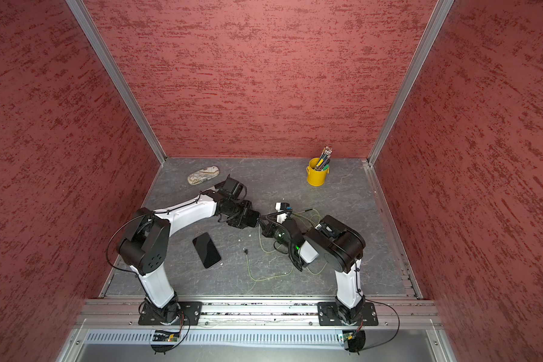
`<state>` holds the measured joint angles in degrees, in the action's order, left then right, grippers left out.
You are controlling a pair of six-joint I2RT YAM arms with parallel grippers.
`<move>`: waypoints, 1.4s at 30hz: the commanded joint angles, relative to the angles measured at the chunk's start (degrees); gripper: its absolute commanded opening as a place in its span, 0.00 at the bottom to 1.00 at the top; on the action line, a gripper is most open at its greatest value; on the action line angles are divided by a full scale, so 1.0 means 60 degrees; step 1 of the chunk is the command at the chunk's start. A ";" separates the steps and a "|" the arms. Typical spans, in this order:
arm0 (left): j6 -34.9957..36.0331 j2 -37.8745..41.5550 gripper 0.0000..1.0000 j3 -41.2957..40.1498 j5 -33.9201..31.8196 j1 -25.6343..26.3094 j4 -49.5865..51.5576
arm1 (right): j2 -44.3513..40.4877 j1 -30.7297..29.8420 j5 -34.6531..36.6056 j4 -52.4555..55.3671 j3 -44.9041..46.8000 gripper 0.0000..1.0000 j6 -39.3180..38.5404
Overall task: Plug wired earphones into phones
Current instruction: Insert the wired earphone into the phone.
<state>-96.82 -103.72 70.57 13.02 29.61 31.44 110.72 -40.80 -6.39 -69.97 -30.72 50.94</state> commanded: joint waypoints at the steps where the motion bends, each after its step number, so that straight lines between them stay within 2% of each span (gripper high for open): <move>1: -0.0024 0.0251 0.68 -0.0011 -0.0008 0.0042 -0.0176 | -0.0018 -0.0056 0.0107 0.0171 -0.0048 0.00 -0.0074; 18: -0.0067 0.0207 0.68 -0.0057 -0.0104 0.0031 -0.0144 | -0.0299 -0.0052 0.0370 0.0032 0.0433 0.00 0.0108; 42: -0.0076 0.0205 0.68 -0.0035 -0.0082 0.0147 -0.0243 | -0.0108 -0.0052 0.0128 0.0088 0.0129 0.00 0.0239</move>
<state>-96.92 -103.72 70.39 12.73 30.04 31.44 109.78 -40.80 -5.78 -69.14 -28.77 51.68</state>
